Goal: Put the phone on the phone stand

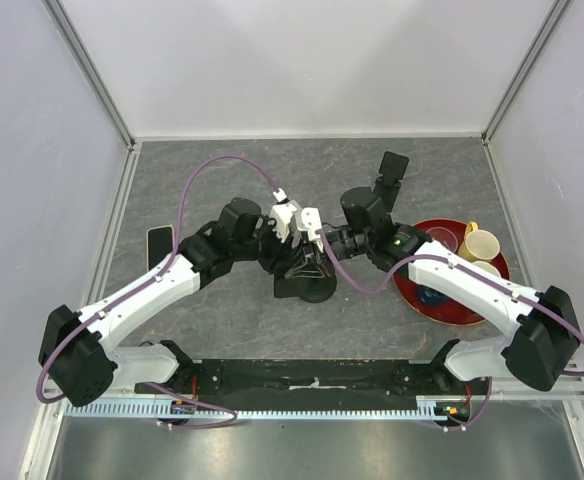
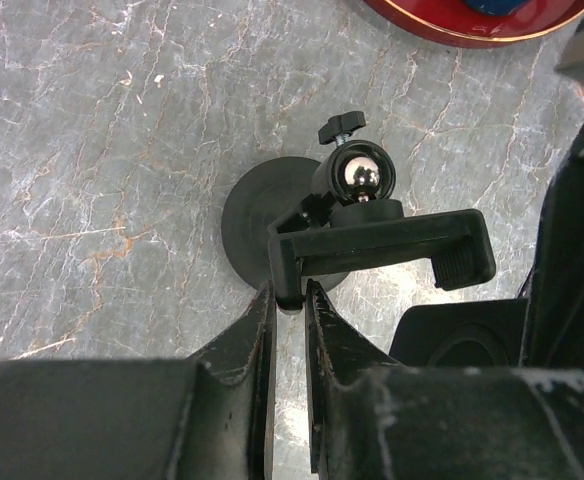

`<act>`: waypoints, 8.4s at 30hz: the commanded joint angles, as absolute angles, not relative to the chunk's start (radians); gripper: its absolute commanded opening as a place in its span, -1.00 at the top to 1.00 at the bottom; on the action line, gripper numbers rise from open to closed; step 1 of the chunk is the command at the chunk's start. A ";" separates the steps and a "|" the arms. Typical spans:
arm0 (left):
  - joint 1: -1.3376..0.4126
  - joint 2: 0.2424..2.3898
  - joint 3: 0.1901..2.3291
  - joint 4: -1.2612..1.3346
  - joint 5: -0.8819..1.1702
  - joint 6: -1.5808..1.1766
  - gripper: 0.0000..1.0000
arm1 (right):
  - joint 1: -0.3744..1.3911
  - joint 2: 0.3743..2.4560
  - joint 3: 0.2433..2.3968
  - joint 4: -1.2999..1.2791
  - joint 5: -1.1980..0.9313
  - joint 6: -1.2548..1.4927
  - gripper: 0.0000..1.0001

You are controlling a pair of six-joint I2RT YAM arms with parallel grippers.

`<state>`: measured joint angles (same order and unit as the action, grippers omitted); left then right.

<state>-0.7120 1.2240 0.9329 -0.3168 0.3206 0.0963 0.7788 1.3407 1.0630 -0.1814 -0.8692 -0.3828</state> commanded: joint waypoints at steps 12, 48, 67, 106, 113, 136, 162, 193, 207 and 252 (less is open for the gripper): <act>-0.696 1.210 0.942 -0.336 0.488 0.178 0.95 | 0.657 1.416 1.129 0.054 -1.049 -0.411 1.00; -0.676 1.022 0.854 -0.218 -0.116 0.014 0.95 | 0.776 1.222 0.992 -0.159 -0.050 -0.069 1.00; -0.655 1.008 0.867 -0.230 0.103 0.009 0.82 | 0.838 1.318 1.117 -0.088 -0.461 -0.129 1.00; -0.598 1.315 0.962 -0.023 0.385 0.209 0.22 | 0.721 0.799 1.169 -0.485 -0.227 0.129 1.00; -0.597 1.301 0.904 0.031 0.387 0.236 0.37 | 0.721 0.815 1.170 -0.492 -0.253 0.104 1.00; -0.597 1.282 0.793 0.190 0.396 0.209 0.42 | 0.722 0.830 1.131 -0.402 -0.299 0.117 1.00; -0.558 1.241 0.747 0.310 0.439 0.126 0.38 | 0.721 0.868 1.101 -0.353 -0.345 0.133 1.00; -0.546 1.296 0.762 0.308 0.518 0.106 0.95 | 0.732 1.052 1.094 -0.207 -0.594 -0.093 1.00; -0.546 1.292 0.759 0.282 0.560 0.135 0.95 | 0.795 1.384 1.218 -0.087 -0.698 -0.600 1.00; -0.546 1.315 0.792 0.262 0.425 0.063 0.95 | 0.482 1.445 1.166 -0.106 -0.714 -0.362 1.00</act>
<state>-0.5468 1.3281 0.7738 0.2668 0.5236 0.1432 0.5220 1.5333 1.2060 -0.2344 -1.0134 -0.5014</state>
